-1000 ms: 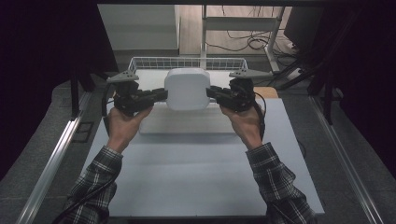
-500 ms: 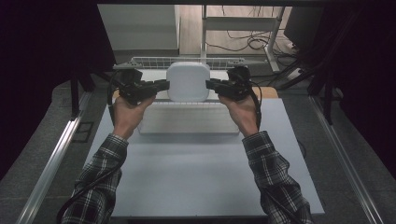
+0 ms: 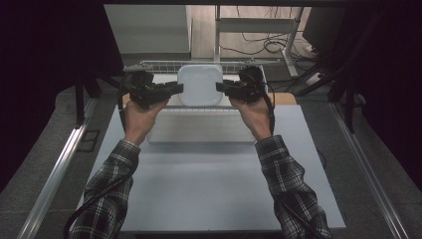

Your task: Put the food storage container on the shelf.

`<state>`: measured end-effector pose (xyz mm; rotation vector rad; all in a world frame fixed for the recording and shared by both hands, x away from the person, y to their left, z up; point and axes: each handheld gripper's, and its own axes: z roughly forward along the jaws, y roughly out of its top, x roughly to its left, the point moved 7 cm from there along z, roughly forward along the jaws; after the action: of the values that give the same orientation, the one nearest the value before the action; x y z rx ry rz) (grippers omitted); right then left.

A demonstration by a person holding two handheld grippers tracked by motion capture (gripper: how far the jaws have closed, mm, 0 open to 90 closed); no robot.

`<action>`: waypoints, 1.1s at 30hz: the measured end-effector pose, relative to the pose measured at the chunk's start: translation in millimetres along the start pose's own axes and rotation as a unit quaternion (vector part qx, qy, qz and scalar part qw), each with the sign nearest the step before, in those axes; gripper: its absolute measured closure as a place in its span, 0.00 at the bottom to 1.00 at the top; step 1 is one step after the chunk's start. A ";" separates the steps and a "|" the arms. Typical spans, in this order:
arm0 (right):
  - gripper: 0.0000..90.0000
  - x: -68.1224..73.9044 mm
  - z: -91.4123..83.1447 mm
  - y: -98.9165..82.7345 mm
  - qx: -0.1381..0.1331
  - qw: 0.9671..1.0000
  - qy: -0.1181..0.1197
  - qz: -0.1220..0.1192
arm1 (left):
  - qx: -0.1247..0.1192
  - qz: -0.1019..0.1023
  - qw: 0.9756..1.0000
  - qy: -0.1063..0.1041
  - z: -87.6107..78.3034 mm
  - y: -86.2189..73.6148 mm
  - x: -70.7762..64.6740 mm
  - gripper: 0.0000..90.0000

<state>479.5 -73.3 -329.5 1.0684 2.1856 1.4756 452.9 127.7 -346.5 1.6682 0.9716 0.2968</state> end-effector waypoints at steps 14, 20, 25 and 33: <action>0.66 -8.0 14.4 3.6 0.002 1.000 -0.010 0.006 | 0.012 -0.004 1.000 0.020 14.9 -0.5 8.8 0.69; 0.60 -11.8 19.2 3.0 0.002 1.000 -0.016 0.003 | 0.011 -0.012 1.000 0.022 17.1 1.1 12.1 0.62; 0.57 -15.3 23.1 4.0 -0.002 1.000 -0.023 0.005 | 0.012 -0.014 0.999 0.049 20.7 6.8 19.2 0.53; 0.56 -17.5 27.3 9.1 -0.009 0.999 -0.032 0.001 | 0.016 -0.009 0.996 0.083 27.9 16.8 28.6 0.50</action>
<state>511.7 -65.7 -336.0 1.0961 2.1234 1.4392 496.2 128.7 -349.0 1.6836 1.1197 0.4138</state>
